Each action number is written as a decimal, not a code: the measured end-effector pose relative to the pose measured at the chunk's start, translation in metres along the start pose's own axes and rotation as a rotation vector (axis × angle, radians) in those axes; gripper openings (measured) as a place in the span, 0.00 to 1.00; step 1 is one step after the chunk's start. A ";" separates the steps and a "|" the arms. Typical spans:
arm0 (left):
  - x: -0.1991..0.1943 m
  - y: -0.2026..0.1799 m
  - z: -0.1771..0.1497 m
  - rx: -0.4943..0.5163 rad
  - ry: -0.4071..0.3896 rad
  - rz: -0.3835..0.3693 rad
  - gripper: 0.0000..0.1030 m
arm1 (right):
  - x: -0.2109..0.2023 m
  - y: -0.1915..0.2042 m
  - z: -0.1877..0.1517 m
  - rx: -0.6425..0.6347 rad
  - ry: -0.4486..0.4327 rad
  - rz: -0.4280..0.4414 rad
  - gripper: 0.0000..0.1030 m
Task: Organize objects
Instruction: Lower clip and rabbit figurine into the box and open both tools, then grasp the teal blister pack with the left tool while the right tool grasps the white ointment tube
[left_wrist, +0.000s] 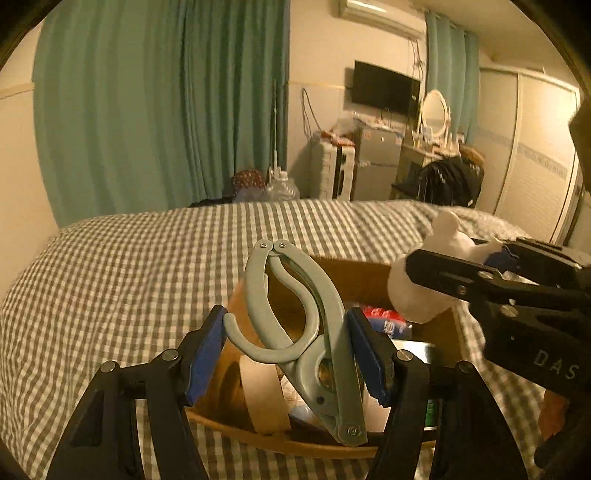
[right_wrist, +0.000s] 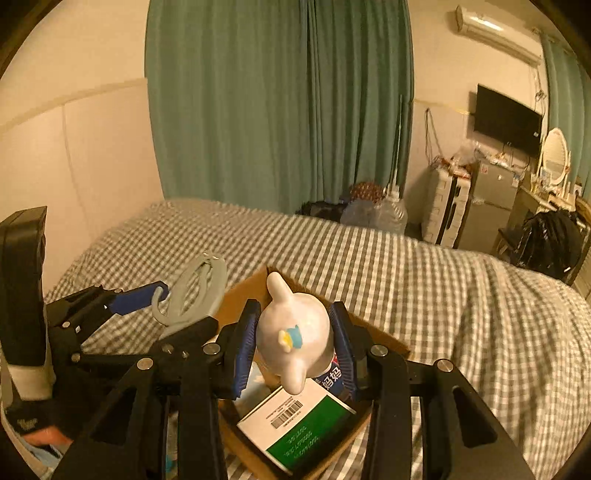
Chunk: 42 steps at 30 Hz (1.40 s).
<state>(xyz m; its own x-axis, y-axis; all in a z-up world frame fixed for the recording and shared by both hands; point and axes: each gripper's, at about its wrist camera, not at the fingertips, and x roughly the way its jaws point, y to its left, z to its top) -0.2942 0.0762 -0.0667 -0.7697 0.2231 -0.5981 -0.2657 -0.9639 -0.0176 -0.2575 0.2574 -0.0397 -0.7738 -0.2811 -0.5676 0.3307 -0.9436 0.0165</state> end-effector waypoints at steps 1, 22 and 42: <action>0.004 -0.001 -0.002 0.006 0.005 -0.003 0.65 | 0.009 -0.002 -0.002 0.002 0.016 -0.001 0.37; -0.117 0.019 0.004 0.014 -0.107 0.113 1.00 | -0.070 0.004 0.012 0.058 -0.079 -0.016 0.79; -0.099 0.051 -0.162 -0.103 0.112 0.244 1.00 | -0.076 0.063 -0.101 -0.055 -0.029 -0.069 1.00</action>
<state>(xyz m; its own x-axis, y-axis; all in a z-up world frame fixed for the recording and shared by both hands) -0.1371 -0.0187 -0.1382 -0.7332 -0.0296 -0.6794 -0.0157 -0.9980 0.0604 -0.1231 0.2373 -0.0782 -0.8109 -0.2210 -0.5419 0.3042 -0.9502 -0.0677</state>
